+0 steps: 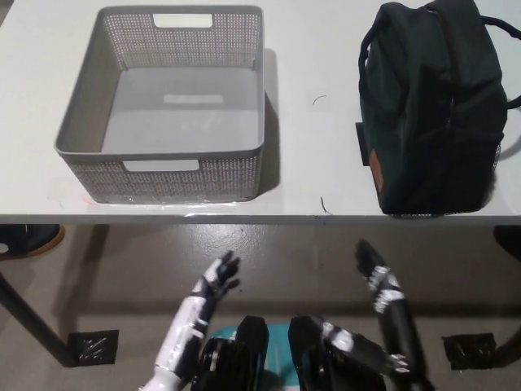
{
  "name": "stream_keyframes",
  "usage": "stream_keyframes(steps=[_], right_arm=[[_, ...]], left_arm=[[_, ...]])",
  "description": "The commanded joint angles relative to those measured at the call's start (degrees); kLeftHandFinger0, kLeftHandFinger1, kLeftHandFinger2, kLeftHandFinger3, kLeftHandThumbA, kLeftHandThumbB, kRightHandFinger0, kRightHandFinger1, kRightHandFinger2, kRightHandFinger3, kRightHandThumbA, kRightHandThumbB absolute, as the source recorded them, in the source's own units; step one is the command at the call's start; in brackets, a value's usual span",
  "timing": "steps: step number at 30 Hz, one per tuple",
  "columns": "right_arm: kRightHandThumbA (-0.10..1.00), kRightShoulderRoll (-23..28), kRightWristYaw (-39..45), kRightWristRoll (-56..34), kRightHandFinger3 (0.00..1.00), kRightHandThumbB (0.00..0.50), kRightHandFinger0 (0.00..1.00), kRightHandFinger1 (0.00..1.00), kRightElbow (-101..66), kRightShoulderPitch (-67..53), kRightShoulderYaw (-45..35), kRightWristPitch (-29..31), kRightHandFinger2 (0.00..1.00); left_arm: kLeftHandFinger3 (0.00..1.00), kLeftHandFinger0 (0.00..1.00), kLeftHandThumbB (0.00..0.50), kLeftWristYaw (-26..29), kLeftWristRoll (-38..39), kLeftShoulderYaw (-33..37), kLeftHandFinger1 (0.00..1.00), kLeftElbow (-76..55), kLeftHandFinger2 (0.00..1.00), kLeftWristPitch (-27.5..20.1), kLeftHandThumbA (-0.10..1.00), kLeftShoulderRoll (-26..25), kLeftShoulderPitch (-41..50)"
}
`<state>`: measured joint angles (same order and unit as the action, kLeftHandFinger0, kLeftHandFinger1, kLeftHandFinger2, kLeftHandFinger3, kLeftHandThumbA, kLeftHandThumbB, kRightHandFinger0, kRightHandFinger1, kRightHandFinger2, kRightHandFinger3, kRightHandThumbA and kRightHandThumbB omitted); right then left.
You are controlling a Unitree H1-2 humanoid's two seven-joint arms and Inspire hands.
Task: Use both hands to pick up a lunch bag on the right hand side and place it into a container on the left hand side
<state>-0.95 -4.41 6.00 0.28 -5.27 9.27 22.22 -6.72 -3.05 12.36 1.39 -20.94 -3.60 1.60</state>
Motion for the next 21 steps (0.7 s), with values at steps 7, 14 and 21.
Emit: stream_keyframes(steps=[7,14,21], right_arm=[[1.00,1.7,-0.8,-3.4,1.00,0.143,1.00,1.00,-13.7,-4.2,-4.3,4.7,1.00],[1.00,1.6,-2.7,-1.6,1.00,0.180,1.00,1.00,-15.9,-1.8,-8.9,4.7,1.00],[1.00,2.8,-4.2,-5.5,1.00,0.229,1.00,1.00,-10.8,3.9,-15.5,3.7,1.00]], left_arm=[[1.00,1.00,0.302,-4.1,-4.8,5.9,1.00,-10.8,1.00,0.9,1.00,-0.2,-3.7],[1.00,1.00,0.322,-2.6,-7.4,5.9,1.00,-10.8,1.00,3.1,1.00,2.4,-11.0],[1.00,1.00,0.342,2.6,-11.0,2.8,1.00,0.0,1.00,1.9,1.00,6.8,-22.6]])
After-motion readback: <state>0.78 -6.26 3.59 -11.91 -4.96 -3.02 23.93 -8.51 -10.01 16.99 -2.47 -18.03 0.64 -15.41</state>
